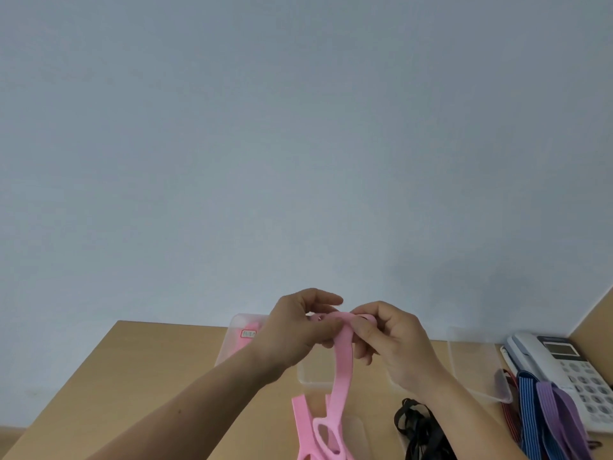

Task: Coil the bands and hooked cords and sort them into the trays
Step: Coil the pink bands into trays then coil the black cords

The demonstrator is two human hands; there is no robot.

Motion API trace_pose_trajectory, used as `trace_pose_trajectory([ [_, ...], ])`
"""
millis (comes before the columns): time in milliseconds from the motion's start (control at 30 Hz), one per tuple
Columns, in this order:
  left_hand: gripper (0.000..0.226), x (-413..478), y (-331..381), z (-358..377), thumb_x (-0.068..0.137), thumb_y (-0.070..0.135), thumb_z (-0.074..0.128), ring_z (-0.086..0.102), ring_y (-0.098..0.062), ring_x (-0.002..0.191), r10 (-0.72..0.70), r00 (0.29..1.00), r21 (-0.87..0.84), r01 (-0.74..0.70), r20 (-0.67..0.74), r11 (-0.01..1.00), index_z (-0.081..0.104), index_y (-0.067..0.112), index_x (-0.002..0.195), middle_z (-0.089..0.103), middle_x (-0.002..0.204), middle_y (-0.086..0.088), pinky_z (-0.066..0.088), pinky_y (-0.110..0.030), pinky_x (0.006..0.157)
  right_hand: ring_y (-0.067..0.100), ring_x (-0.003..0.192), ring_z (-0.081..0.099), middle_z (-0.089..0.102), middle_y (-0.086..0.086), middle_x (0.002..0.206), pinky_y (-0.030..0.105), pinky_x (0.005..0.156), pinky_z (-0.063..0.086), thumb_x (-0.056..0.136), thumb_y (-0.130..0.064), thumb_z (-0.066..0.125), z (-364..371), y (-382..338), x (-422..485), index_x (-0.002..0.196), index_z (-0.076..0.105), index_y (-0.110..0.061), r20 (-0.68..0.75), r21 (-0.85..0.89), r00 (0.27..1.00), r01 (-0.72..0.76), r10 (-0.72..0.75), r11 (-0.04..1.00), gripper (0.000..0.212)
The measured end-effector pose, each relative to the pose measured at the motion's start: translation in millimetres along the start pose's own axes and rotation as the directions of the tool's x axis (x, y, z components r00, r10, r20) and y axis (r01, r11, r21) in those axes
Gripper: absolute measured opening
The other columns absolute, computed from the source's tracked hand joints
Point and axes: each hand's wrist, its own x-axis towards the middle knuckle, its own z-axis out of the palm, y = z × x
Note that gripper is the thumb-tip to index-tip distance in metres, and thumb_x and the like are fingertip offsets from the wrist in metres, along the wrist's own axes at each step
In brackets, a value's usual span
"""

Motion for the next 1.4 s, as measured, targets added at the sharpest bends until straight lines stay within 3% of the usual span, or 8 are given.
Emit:
trace_pose_trajectory([
  [167, 0.021, -1, 1, -4, 0.094, 0.021, 0.065, 0.07, -0.021, 0.075, -0.127, 0.979, 0.012, 0.127, 0.16, 0.992, 0.065, 0.0, 0.097, 0.076, 0.09, -0.015, 0.056, -0.029, 0.068, 0.021, 0.061, 0.063, 0.068, 0.01, 0.069, 0.027, 0.056, 0.05, 0.094, -0.013, 0.064, -4, 1, -1, 0.09, 0.072, -0.023, 0.02, -0.076, 0.999, 0.045, -0.043, 0.996, 0.013],
  [433, 0.028, -1, 9, -3, 0.09, 0.029, 0.062, 0.068, -0.028, 0.079, -0.162, 0.945, -0.168, 0.216, 0.285, 0.962, 0.071, 0.023, 0.064, 0.074, 0.098, -0.02, 0.055, -0.031, 0.066, 0.005, 0.061, 0.063, 0.068, -0.014, 0.074, 0.013, 0.061, 0.049, 0.092, -0.008, 0.066, 0, 1, -1, 0.092, 0.069, -0.036, -0.031, -0.341, 0.981, 0.168, -0.19, 0.925, 0.029],
  [533, 0.014, -1, 8, -4, 0.09, 0.022, 0.068, 0.068, -0.026, 0.076, -0.156, 0.959, -0.212, 0.208, 0.236, 0.955, 0.067, 0.008, 0.09, 0.074, 0.097, -0.022, 0.054, -0.028, 0.064, 0.007, 0.062, 0.063, 0.068, -0.011, 0.075, 0.016, 0.062, 0.05, 0.091, -0.008, 0.066, -1, 0, 0, 0.092, 0.07, -0.035, -0.017, -0.293, 0.985, 0.16, -0.172, 0.943, 0.028],
  [600, 0.025, -1, 7, -4, 0.087, 0.017, 0.074, 0.069, -0.03, 0.082, -0.148, 0.967, -0.219, 0.194, 0.206, 0.956, 0.062, 0.001, 0.101, 0.073, 0.097, -0.025, 0.054, -0.029, 0.064, 0.01, 0.062, 0.063, 0.068, -0.004, 0.076, 0.021, 0.063, 0.051, 0.091, -0.007, 0.067, -1, -1, 0, 0.093, 0.071, -0.031, -0.001, -0.179, 0.992, 0.124, -0.126, 0.976, 0.024],
  [767, 0.023, 0, 10, -2, 0.082, 0.009, 0.076, 0.07, -0.03, 0.075, -0.082, 0.982, -0.221, 0.12, 0.171, 0.968, 0.062, 0.001, 0.099, 0.073, 0.089, -0.022, 0.055, -0.03, 0.064, 0.022, 0.063, 0.062, 0.07, 0.011, 0.08, 0.03, 0.06, 0.051, 0.078, -0.031, 0.073, -2, -3, 3, 0.096, 0.071, -0.022, 0.033, 0.05, 0.999, 0.04, -0.041, 0.998, 0.02],
  [1133, 0.006, -3, 9, 1, 0.088, 0.0, 0.068, 0.063, -0.019, 0.061, 0.045, 0.998, 0.021, -0.046, 0.038, 0.999, 0.067, 0.004, 0.092, 0.073, 0.078, -0.012, 0.055, -0.027, 0.063, 0.021, 0.06, 0.063, 0.07, 0.009, 0.07, 0.028, 0.053, 0.047, 0.079, -0.031, 0.068, 1, -3, 6, 0.085, 0.073, -0.019, -0.007, -0.012, 1.0, 0.003, -0.003, 1.0, 0.014],
  [1267, 0.007, -6, 12, 3, 0.089, 0.002, 0.068, 0.066, -0.018, 0.065, 0.057, 0.998, -0.01, -0.057, 0.04, 0.998, 0.065, 0.004, 0.095, 0.075, 0.08, -0.014, 0.053, -0.025, 0.063, 0.017, 0.057, 0.06, 0.07, 0.01, 0.069, 0.027, 0.055, 0.048, 0.079, -0.03, 0.072, 3, -5, 8, 0.082, 0.073, -0.02, -0.007, -0.016, 0.999, 0.033, -0.033, 0.999, 0.011],
  [1400, 0.026, -6, 16, -1, 0.091, 0.009, 0.068, 0.067, -0.026, 0.075, -0.075, 0.991, -0.138, 0.089, 0.108, 0.986, 0.054, 0.004, 0.112, 0.074, 0.092, -0.021, 0.055, -0.031, 0.07, 0.017, 0.06, 0.059, 0.07, 0.011, 0.074, 0.026, 0.057, 0.049, 0.085, -0.019, 0.075, 1, -7, 9, 0.084, 0.073, -0.019, 0.0, -0.033, 0.996, 0.09, -0.09, 0.995, 0.002],
])
